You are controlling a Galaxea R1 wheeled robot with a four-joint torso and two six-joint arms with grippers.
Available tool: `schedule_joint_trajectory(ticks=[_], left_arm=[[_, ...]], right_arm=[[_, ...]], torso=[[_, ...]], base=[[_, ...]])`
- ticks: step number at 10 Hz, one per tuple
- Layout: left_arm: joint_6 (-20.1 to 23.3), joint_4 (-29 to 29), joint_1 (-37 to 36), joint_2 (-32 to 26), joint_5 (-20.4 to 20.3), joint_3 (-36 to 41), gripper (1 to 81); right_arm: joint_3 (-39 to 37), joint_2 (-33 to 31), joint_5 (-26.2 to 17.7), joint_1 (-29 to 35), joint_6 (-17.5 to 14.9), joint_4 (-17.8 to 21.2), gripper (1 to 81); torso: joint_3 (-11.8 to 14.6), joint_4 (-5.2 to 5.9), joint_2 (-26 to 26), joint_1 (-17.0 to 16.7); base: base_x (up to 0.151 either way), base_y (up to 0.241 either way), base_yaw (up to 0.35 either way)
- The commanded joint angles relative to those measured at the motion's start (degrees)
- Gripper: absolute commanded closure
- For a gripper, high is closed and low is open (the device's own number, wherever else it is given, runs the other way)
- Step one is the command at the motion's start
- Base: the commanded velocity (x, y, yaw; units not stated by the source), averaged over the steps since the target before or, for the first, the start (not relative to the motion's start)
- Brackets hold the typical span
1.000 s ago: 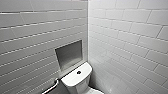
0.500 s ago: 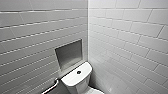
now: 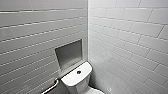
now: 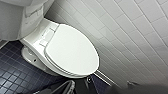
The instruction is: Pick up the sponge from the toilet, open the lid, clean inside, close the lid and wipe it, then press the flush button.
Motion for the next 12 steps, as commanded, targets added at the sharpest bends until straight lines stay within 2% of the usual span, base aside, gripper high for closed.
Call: schedule_joint_trajectory(ticks=[1, 2, 4, 5, 11, 12], left_arm=[[-0.3, -4.9, -11.9, -1.6, 4.1, 2.8, 1.0], [-0.3, -5.0, -13.7, -1.1, 3.2, 2.6, 1.0], [-1.0, -5.0, -16.9, -0.6, -1.9, 2.3, 1.0], [-2.7, -5.0, -19.3, -0.1, -2.4, 2.0, 1.0], [-9.7, -5.0, -27.9, 3.9, -1.1, -2.5, 1.0], [-10.8, -4.9, -29.5, 4.8, -1.1, -3.0, 1.0]], right_arm=[[1.6, -1.3, -3.1, 1.0, 0.0, 0.6, 81.1], [1.7, -1.3, -3.1, 0.9, 0.0, 0.6, 81.1], [1.4, -0.9, -3.1, 0.9, 0.0, 0.5, 81.1], [1.2, -0.6, -3.1, 0.9, 0.0, 0.5, 81.1], [0.9, 0.3, -3.1, 1.3, 0.0, 0.3, 81.1], [0.9, 0.3, -3.1, 1.4, 0.0, 0.3, 81.1]], torso=[[0.0, 0.00, 0.0, 0.0], [0.0, 0.00, 0.0, 0.0], [0.0, 0.00, 0.0, 0.0], [0.0, 0.00, 0.0, 0.0], [-10.0, 0.00, 0.1, 0.1], [-8.7, 0.00, 0.1, 0.1]], base=[[0.000, 0.000, 0.000], [0.000, 0.000, 0.000], [0.000, 0.000, 0.000], [0.000, 0.000, 0.000], [0.000, 0.000, 0.000], [0.000, 0.000, 0.000]])
